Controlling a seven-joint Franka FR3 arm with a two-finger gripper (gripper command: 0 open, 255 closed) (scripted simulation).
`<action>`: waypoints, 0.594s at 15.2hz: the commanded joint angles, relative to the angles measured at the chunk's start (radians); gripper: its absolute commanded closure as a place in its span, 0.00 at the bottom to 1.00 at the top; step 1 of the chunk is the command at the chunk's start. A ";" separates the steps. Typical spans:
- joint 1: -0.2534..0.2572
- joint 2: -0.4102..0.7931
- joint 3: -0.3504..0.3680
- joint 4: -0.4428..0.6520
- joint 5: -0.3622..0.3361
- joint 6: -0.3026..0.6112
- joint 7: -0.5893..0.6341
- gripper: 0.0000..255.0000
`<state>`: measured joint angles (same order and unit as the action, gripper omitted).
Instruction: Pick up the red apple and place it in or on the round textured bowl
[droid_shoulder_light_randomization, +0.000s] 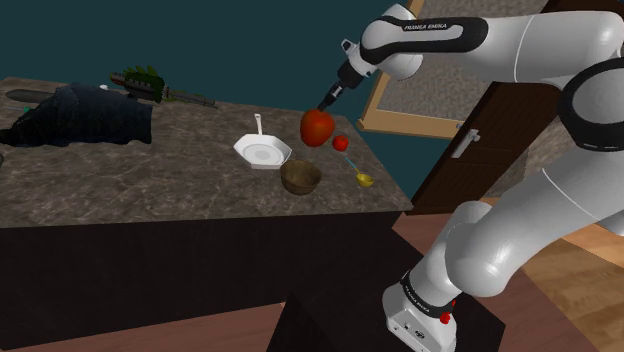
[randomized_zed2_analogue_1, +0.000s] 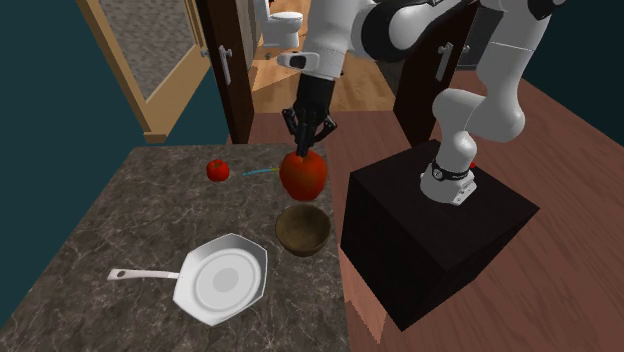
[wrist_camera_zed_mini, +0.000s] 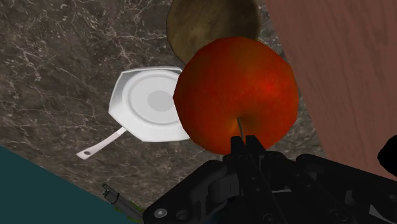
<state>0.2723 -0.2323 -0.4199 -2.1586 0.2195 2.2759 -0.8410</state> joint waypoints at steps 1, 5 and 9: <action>0.003 0.009 -0.002 -0.016 0.008 0.024 -0.008 1.00; 0.007 0.024 -0.008 -0.055 0.028 0.075 -0.032 1.00; 0.013 0.043 -0.015 -0.090 0.052 0.124 -0.058 1.00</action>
<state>0.2837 -0.1954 -0.4318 -2.2427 0.2642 2.3889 -0.8911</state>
